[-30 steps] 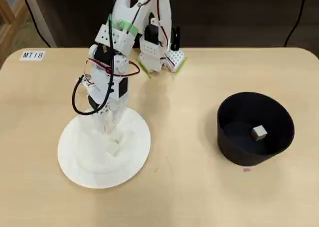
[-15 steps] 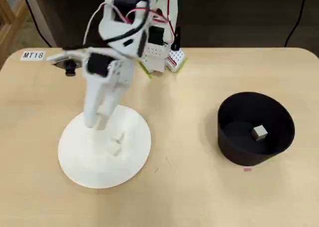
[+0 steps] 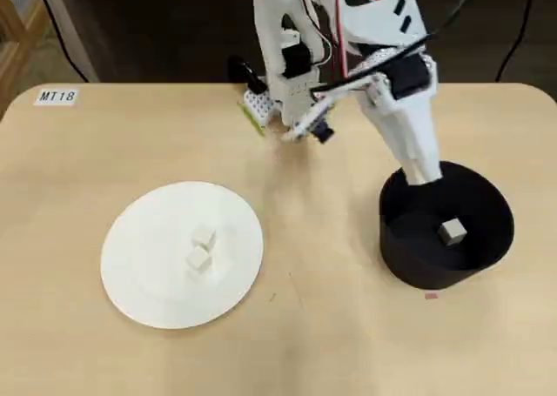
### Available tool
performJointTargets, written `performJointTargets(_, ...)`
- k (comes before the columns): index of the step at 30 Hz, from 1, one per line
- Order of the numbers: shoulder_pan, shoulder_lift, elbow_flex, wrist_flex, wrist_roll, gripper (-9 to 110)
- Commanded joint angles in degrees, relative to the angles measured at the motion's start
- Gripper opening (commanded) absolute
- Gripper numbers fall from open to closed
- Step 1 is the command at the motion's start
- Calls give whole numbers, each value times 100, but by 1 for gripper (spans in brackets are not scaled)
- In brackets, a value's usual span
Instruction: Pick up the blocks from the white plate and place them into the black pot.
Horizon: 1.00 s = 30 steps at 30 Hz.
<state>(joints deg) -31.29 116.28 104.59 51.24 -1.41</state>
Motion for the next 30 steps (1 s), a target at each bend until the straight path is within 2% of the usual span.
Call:
performJointTargets(1, -211, -439, -439, -211, -79, -2)
performJointTargets(8, -246, -1143, -809, -141, -97, -2)
performJointTargets(13, -378, -1670, -1512, 571, -246, -2)
performJointTargets(20, -483, -1723, -1582, 738, -211, -2)
performJointTargets(21, -483, -1714, -1582, 765, -211, 1)
performJointTargets(23, -510, -1679, -1573, 835, -343, 19)
performJointTargets(24, -519, -1652, -1556, 844, -369, 24)
performJointTargets(28, -527, -1626, -1582, 870, -387, 30)
performJointTargets(30, -492, -1617, -1582, 870, -325, 26)
